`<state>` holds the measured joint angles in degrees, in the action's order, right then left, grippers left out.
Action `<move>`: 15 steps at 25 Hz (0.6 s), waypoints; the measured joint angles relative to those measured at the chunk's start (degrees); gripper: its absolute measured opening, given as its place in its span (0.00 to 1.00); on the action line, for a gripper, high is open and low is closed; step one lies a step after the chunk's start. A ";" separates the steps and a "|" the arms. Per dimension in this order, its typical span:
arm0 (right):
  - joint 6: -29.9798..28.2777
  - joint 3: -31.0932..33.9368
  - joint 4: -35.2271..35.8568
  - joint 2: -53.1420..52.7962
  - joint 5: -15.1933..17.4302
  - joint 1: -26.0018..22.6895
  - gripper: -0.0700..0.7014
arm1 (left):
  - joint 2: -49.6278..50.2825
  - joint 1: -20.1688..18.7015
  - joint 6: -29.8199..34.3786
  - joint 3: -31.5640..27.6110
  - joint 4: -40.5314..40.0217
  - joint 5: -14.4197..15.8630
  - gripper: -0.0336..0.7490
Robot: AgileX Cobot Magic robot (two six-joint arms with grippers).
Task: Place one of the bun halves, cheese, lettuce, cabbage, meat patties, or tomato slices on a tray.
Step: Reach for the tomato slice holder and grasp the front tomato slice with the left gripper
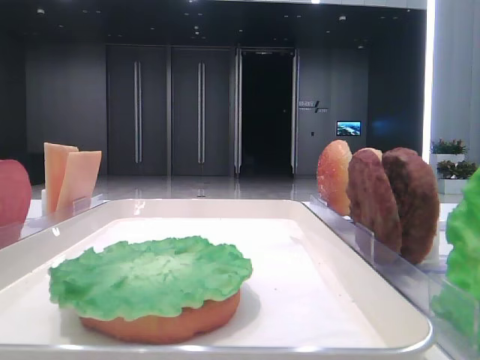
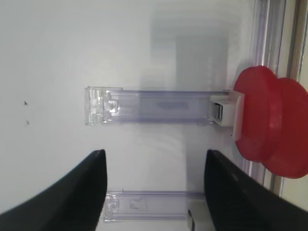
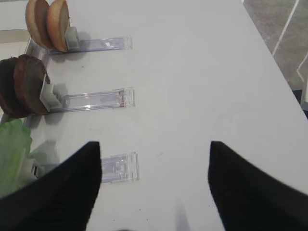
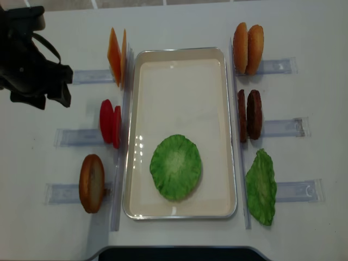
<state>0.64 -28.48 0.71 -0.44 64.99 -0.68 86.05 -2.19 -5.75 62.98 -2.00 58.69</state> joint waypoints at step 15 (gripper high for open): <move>0.00 0.00 0.00 0.00 0.00 0.00 0.71 | 0.54 -3.65 -6.35 0.05 -1.01 0.29 0.66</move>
<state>0.64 -28.48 0.71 -0.44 64.99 -0.68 86.59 -5.84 -12.11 63.03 -3.01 58.99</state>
